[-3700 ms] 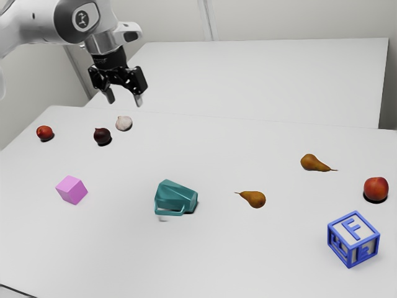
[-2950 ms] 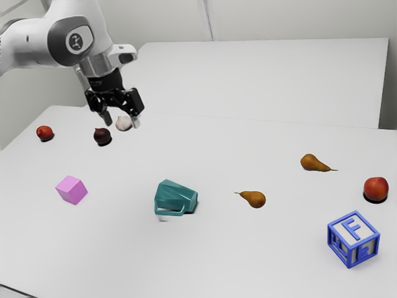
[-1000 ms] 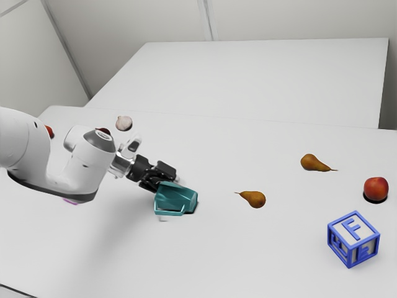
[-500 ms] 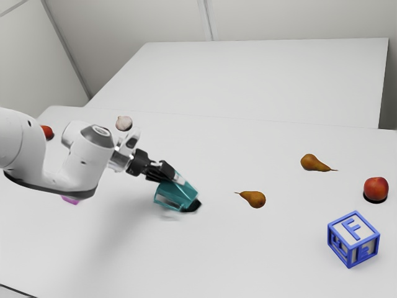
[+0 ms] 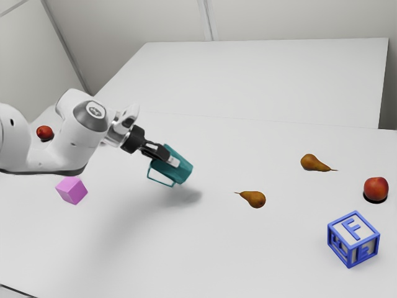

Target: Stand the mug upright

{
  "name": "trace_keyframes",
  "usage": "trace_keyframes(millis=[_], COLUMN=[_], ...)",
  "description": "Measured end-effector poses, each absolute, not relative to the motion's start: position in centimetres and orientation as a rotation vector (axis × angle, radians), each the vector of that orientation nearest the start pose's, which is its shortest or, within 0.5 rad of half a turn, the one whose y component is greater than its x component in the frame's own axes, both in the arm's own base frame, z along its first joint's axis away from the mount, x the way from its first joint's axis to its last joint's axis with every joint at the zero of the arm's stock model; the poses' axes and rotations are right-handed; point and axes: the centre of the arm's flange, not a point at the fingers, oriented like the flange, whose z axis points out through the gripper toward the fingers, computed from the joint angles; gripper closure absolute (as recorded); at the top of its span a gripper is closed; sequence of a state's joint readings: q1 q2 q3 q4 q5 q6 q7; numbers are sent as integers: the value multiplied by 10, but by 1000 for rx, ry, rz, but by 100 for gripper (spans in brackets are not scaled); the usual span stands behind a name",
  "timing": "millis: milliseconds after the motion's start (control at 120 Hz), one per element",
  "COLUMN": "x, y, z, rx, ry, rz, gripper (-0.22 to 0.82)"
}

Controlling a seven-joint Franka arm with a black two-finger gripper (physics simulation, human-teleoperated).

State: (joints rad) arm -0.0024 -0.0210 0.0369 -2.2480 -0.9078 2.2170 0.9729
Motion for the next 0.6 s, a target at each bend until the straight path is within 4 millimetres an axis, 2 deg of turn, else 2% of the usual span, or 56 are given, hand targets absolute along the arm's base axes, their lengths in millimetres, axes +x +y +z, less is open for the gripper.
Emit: trace_keyframes(millis=[117,292,600], x=[532,525,515], y=[-9,-10,-16], z=[402,415,413], rx=[2535,2686,2938], ry=[-569,-647,-646], rz=[360,228,51], gripper=[78,78,78])
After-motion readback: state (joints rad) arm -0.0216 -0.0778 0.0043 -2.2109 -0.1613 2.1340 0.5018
